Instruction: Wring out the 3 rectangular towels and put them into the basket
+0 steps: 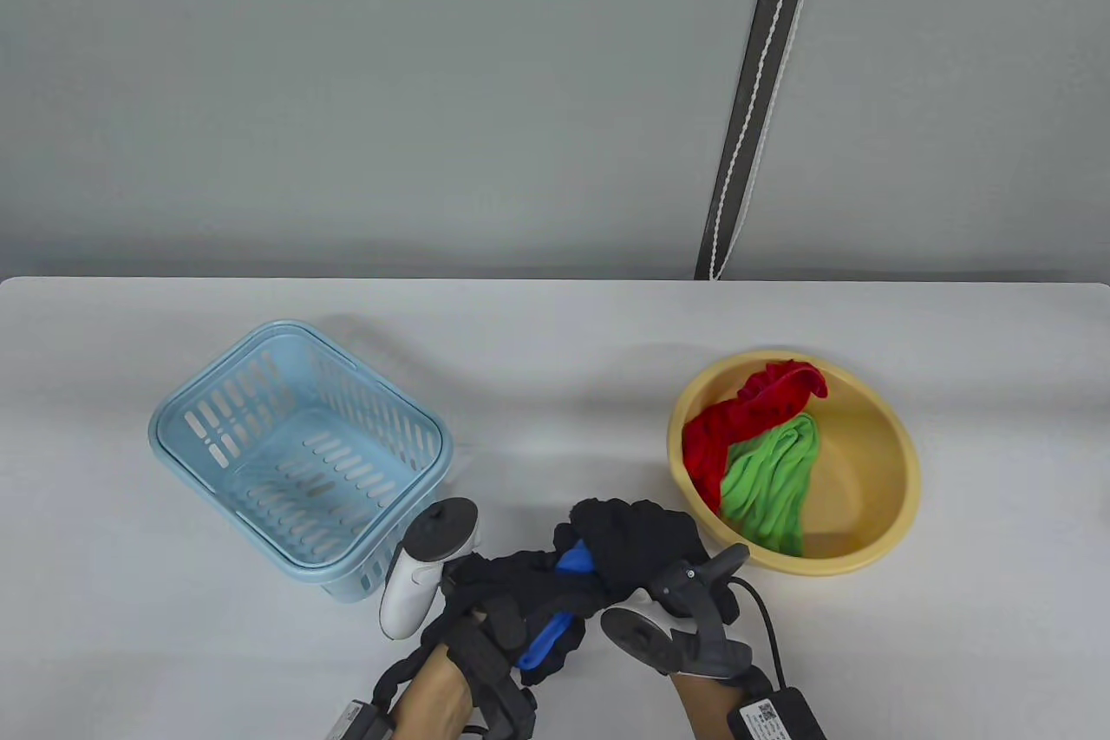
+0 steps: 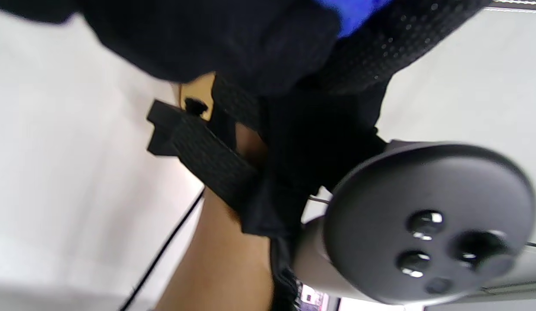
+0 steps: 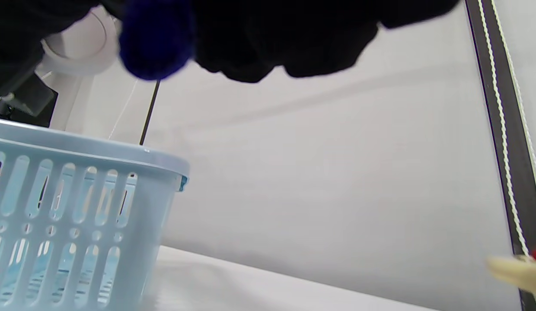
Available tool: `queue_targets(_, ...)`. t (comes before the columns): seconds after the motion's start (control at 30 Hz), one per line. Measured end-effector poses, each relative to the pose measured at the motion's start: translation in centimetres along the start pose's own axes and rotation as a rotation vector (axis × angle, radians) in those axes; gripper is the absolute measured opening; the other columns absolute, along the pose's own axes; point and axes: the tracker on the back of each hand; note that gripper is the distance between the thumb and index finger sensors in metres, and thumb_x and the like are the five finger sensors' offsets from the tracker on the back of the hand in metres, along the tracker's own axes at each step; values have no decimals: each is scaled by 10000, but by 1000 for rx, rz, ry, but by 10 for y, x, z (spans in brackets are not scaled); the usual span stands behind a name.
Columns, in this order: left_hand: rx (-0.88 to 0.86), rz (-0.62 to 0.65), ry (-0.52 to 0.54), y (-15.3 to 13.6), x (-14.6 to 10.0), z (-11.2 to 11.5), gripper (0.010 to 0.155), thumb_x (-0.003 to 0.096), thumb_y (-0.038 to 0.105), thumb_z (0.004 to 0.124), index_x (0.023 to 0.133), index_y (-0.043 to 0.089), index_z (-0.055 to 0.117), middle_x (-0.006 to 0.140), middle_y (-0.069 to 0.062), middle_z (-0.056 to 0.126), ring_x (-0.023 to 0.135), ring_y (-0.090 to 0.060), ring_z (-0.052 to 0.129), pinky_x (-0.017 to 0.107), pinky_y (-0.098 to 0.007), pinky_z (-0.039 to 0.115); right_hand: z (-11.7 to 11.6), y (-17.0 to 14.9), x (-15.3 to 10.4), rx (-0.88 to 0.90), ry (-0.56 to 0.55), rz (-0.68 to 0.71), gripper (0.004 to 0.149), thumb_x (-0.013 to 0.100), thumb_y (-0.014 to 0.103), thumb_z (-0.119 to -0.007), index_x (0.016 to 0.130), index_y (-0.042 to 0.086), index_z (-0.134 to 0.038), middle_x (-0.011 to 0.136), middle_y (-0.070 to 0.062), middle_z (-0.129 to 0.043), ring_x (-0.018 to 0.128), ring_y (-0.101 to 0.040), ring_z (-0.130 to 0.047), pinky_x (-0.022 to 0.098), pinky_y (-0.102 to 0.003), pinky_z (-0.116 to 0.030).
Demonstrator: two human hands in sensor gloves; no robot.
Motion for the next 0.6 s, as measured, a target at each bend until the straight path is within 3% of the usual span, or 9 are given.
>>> queue_targets(0.17, -80, 23, -115, 2, 1, -1, 431, 574, 513, 826, 648, 93, 881, 283, 51, 1003, 33, -154, 973, 43, -382, 898, 4, 4, 2, -8, -38, -7, 425, 597, 516, -661, 803, 147, -706, 478, -18, -936, 218, -211, -943, 176, -394, -822)
queue_targets(0.27, -33, 21, -117, 4, 0, -3, 432, 577, 522, 821, 655, 101, 880, 294, 52, 1005, 44, -153, 976, 50, -381, 899, 5, 6, 2, -14, -40, -12, 419, 598, 511, -669, 805, 149, -705, 486, -21, -937, 228, -215, -946, 180, -397, -824)
queue_targets(0.47, 212, -27, -44, 10, -7, -6, 474, 583, 568, 794, 725, 120, 857, 383, 34, 1014, 125, -167, 1001, 110, -386, 906, 5, 8, 0, -50, 6, -32, 392, 569, 492, -774, 779, 162, -761, 502, -29, -965, 260, -228, -981, 196, -407, -850)
queue_targets(0.6, 477, -103, 61, 15, -14, -8, 547, 592, 571, 785, 835, 82, 798, 534, -43, 1010, 276, -244, 1024, 232, -447, 902, -1, 13, -2, -105, 163, -76, 405, 530, 479, -849, 802, 188, -775, 590, -36, -987, 372, -246, -1027, 281, -437, -873)
Point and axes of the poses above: the tracker on the back of each hand, its own y axis roughly to the thumb side, its own x axis roughly from the wrist to the fingertips, z = x × y
